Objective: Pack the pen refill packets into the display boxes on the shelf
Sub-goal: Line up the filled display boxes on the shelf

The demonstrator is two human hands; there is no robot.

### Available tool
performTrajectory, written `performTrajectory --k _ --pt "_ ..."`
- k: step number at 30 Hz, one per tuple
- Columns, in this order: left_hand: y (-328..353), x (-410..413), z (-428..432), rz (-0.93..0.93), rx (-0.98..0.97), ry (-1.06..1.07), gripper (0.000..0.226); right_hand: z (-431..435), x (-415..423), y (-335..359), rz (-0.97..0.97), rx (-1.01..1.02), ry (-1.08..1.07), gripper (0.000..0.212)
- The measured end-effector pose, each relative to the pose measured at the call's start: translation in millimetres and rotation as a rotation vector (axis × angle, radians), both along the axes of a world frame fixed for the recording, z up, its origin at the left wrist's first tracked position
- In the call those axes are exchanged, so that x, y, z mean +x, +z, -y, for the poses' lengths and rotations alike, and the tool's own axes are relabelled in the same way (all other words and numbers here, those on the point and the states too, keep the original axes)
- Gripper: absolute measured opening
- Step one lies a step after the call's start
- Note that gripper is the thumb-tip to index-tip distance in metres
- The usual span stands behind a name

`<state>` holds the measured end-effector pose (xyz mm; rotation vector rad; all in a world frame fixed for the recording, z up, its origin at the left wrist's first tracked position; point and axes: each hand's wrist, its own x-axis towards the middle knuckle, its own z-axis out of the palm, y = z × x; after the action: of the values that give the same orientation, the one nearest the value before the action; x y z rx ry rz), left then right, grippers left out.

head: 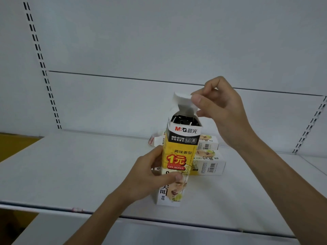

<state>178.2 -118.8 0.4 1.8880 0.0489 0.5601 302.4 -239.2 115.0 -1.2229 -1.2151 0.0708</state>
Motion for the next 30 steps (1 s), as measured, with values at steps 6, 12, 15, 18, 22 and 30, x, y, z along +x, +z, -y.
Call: performTrajectory --k 6,12,15,18,22,30 --pt "28 -6 7 0.147 0.145 0.129 0.101 -1 4 -3 0.104 -0.106 0.008 0.027" --pt "47 -4 0 0.153 0.221 0.036 0.081 -5 3 -8 0.105 -0.137 0.077 0.023" --pt "45 -2 0 0.146 0.168 0.056 0.081 -2 3 -8 0.126 -0.164 0.136 0.024" --pt "36 -3 5 0.172 0.101 0.086 0.085 -1 2 -8 0.109 -0.154 0.124 0.021" --pt "27 -1 9 0.206 0.036 0.138 0.087 -3 0 -9 0.122 -0.154 0.095 0.015" --pt "27 1 4 0.190 0.041 0.116 0.079 -4 -3 -13 0.145 -0.163 0.078 0.009"
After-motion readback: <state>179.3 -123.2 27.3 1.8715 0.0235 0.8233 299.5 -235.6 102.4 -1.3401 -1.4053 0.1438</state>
